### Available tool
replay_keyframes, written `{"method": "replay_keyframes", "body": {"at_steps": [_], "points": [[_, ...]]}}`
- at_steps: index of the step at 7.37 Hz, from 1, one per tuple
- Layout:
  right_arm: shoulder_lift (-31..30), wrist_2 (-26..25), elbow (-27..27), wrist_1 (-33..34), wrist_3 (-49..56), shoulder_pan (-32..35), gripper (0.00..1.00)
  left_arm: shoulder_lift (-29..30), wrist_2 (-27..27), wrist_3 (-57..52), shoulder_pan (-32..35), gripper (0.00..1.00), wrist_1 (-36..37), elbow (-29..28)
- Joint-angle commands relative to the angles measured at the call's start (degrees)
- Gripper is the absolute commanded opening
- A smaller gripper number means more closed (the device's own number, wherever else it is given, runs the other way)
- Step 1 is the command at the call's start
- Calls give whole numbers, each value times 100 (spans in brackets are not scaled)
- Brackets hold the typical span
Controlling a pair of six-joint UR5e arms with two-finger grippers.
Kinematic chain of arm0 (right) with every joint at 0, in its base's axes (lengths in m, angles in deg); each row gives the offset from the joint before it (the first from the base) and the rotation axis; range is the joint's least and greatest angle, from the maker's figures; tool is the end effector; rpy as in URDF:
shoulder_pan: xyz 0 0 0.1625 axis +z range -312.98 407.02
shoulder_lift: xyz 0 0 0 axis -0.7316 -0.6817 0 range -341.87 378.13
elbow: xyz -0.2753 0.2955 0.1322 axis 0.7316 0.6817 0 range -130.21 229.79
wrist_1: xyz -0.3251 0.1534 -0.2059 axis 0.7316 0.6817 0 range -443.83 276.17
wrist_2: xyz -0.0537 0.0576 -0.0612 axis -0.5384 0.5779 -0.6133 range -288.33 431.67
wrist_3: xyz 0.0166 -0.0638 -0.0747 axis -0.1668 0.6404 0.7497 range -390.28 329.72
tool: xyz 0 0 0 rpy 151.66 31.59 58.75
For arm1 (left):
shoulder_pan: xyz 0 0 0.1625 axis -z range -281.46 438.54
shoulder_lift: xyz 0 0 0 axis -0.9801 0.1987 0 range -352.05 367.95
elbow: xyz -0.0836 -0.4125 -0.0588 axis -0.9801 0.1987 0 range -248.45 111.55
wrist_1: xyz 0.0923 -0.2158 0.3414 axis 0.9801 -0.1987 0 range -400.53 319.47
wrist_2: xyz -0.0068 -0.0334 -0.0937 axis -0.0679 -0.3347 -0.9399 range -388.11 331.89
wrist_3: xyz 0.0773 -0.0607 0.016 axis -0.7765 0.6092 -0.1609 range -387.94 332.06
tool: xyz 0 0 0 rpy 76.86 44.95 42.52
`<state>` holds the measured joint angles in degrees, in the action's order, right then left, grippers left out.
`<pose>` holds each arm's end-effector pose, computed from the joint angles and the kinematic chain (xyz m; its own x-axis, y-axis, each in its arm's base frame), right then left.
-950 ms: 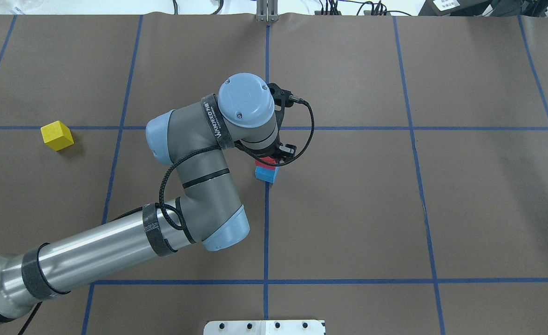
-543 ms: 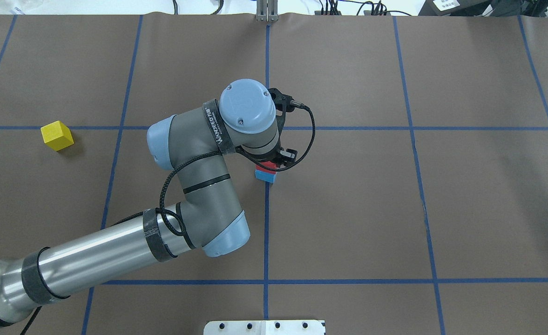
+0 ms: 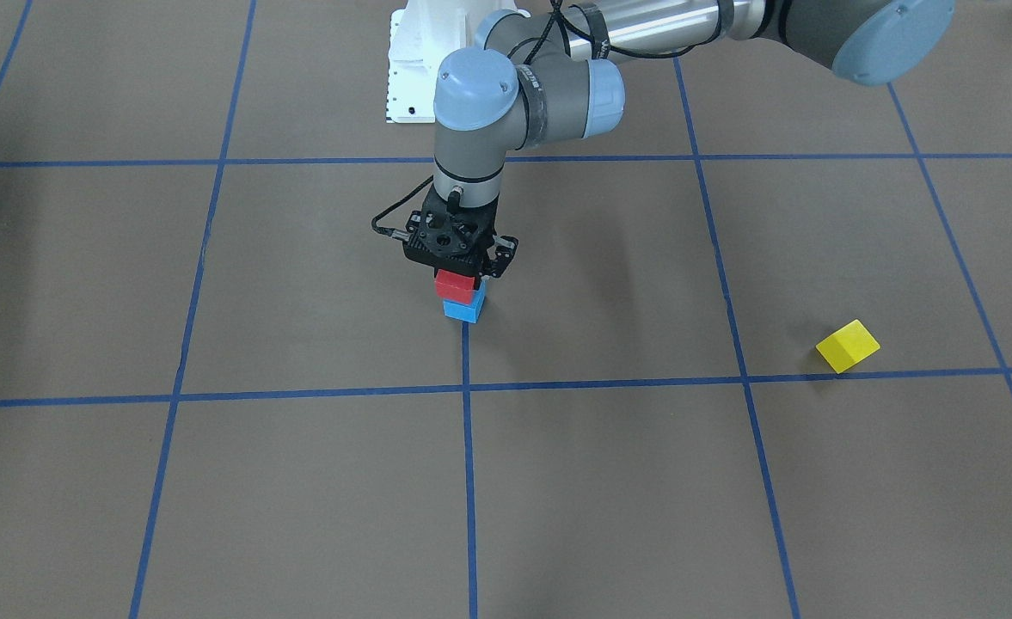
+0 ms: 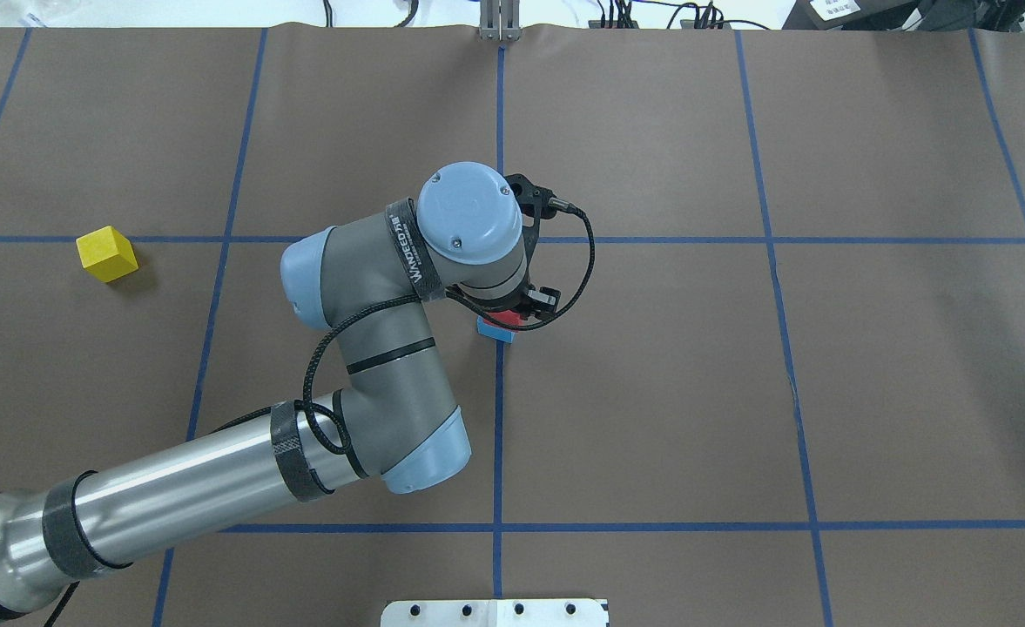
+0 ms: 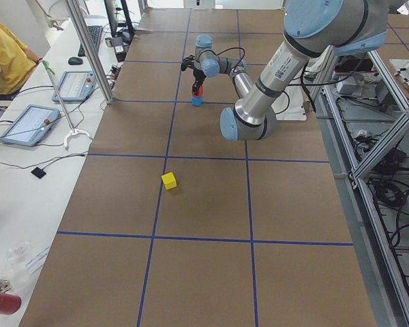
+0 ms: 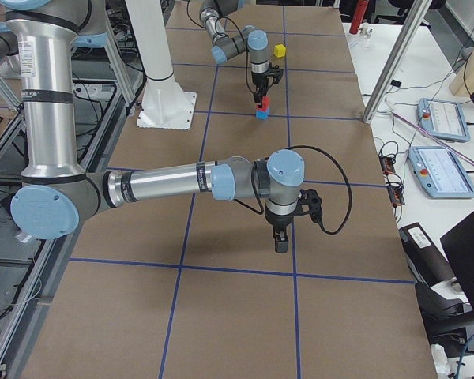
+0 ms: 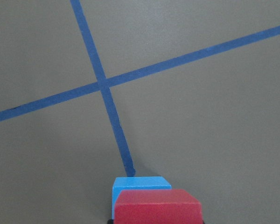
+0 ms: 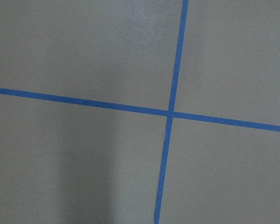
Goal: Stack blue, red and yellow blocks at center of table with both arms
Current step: 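Lower the red cube onto the blue cube and open the left gripper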
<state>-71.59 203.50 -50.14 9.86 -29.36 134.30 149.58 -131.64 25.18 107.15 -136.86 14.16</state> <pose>0.0432 -0.4983 0.5803 0.7398 -0.1270 0.6608 0.0591 0.9905 0.1242 0.6077 -0.4569 0.1371 0.6302 0.3210 -0.7070 -0.0893 0.9345 0.3447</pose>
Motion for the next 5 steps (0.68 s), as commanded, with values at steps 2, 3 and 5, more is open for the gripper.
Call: {"method": "replay_keyframes", "body": {"at_steps": [2, 3, 5], "points": [[24, 0, 0, 0, -3, 0, 100, -47, 9, -12, 4, 0, 9, 10], [33, 0, 9, 0, -3, 0, 100, -48, 9, -21, 4, 0, 0, 10], [33, 0, 9, 0, -3, 0, 100, -48, 17, -30, 4, 12, 0, 10]]}}
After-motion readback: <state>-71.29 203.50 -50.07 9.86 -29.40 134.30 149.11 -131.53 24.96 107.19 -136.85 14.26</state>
